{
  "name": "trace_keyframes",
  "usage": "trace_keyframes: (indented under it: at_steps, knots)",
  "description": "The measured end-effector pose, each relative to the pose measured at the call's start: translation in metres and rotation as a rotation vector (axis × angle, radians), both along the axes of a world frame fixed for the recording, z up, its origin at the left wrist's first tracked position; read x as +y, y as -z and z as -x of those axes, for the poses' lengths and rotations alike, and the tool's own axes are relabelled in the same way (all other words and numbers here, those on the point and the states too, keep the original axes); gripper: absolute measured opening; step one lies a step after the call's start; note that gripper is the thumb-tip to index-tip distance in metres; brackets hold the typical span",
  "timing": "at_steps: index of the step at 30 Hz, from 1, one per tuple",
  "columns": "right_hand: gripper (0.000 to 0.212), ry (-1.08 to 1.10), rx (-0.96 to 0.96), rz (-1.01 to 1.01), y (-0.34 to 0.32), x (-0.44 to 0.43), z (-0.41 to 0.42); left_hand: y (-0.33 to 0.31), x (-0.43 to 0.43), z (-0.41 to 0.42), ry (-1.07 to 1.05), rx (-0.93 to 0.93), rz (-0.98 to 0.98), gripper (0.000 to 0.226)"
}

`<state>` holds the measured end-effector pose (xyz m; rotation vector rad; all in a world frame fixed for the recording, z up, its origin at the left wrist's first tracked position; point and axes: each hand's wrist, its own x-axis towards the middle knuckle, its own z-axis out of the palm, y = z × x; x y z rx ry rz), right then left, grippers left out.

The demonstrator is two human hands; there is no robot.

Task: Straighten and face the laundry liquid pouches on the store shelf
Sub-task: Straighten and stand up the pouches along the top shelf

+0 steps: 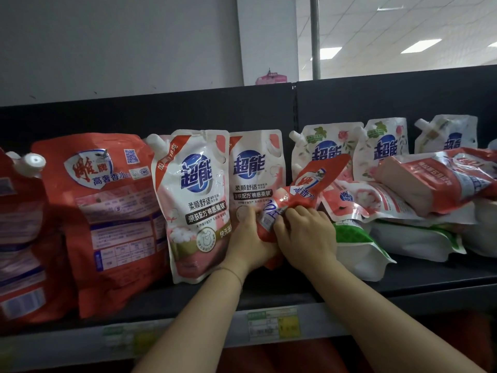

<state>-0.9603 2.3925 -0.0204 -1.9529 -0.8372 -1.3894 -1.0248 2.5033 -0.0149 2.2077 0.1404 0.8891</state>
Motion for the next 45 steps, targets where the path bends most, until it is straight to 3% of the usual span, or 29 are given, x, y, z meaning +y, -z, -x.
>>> trace_keyframes:
  at_steps: [6,10,14,16,18,22,28,33,38,45]
  knots:
    - [0.023,-0.087,-0.070,0.170,-0.002,-0.004,0.006,-0.005,0.001,0.004,-0.154,-0.019,0.018,0.060]
    - [0.027,-0.168,-0.110,0.334,-0.005,-0.008,0.008,-0.005,0.008,0.005,-0.213,-0.109,0.132,0.065]
    - [0.030,-0.101,-0.012,0.217,-0.003,-0.006,0.009,-0.005,0.007,0.004,-0.215,-0.188,0.221,0.056]
    - [0.045,0.032,0.161,0.242,-0.007,-0.005,0.014,-0.004,0.007,0.004,-0.187,-0.219,0.256,0.059]
    - [0.070,0.136,0.302,0.399,-0.008,-0.004,0.016,-0.004,0.007,0.005,-0.158,-0.222,0.239,0.056]
    - [0.096,0.049,0.337,0.478,-0.006,-0.006,0.010,-0.001,0.005,0.005,-0.037,-0.223,0.196,0.058]
    - [0.073,-0.195,0.382,0.525,-0.007,-0.011,0.005,0.002,0.004,-0.001,0.085,-0.351,0.204,0.077]
    - [0.068,-0.208,0.377,0.528,-0.008,-0.013,0.005,0.001,0.002,0.000,-0.044,-0.384,0.061,0.091]
    - [0.061,-0.269,0.433,0.502,-0.010,-0.013,0.005,-0.016,-0.009,0.008,-0.152,-0.337,-0.361,0.085]
    - [0.054,-0.323,0.612,0.616,-0.028,-0.021,0.010,-0.024,-0.009,0.023,-0.322,-0.241,-0.485,0.088]
